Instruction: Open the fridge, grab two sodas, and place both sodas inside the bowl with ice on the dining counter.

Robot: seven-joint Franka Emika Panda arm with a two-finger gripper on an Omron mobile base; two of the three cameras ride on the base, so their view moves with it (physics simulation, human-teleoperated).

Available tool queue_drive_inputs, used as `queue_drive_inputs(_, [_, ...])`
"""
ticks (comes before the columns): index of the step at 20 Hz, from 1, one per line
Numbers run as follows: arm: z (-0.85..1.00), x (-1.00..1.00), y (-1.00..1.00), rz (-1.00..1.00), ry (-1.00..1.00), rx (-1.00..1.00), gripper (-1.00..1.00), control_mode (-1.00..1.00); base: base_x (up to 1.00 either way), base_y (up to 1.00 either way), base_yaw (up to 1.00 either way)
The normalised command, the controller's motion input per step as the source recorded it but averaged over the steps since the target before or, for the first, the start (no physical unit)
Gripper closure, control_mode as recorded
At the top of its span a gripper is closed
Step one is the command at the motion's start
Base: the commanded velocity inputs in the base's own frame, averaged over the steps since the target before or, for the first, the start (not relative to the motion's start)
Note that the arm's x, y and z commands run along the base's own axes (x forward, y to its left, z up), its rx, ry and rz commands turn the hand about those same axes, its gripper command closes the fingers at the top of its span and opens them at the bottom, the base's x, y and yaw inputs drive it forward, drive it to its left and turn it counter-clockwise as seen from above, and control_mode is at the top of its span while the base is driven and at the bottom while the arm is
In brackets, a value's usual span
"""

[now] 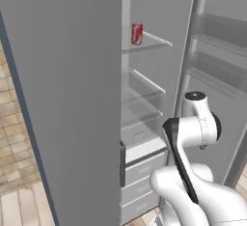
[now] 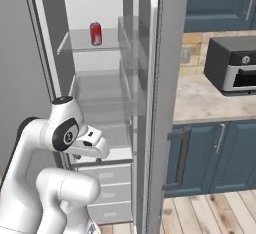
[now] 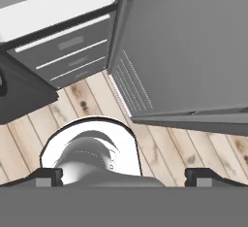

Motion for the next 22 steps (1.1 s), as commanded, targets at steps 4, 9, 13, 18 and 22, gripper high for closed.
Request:
queue_drive_inputs(4, [0.0, 0.0, 0.0, 0.0, 0.0, 0.0, -1.0, 1.0, 0.39, 0.4, -0.08])
queue_drive_inputs(9, [0.0, 0.0, 0.0, 0.0, 0.0, 0.0, -1.0, 1.0, 0.62, 0.15, 0.0])
queue_drive_inputs(13, [0.0, 0.0, 0.0, 0.0, 0.0, 0.0, -1.0, 1.0, 0.65, 0.19, 0.0])
queue_drive_inputs(18, [0.0, 0.0, 0.0, 0.0, 0.0, 0.0, -1.0, 1.0, 0.73, 0.03, 0.05])
queue_drive_inputs(22, [0.0, 0.2, 0.0, 0.02, 0.0, 0.03, -1.0, -1.0, 0.6, 0.0, 0.06])
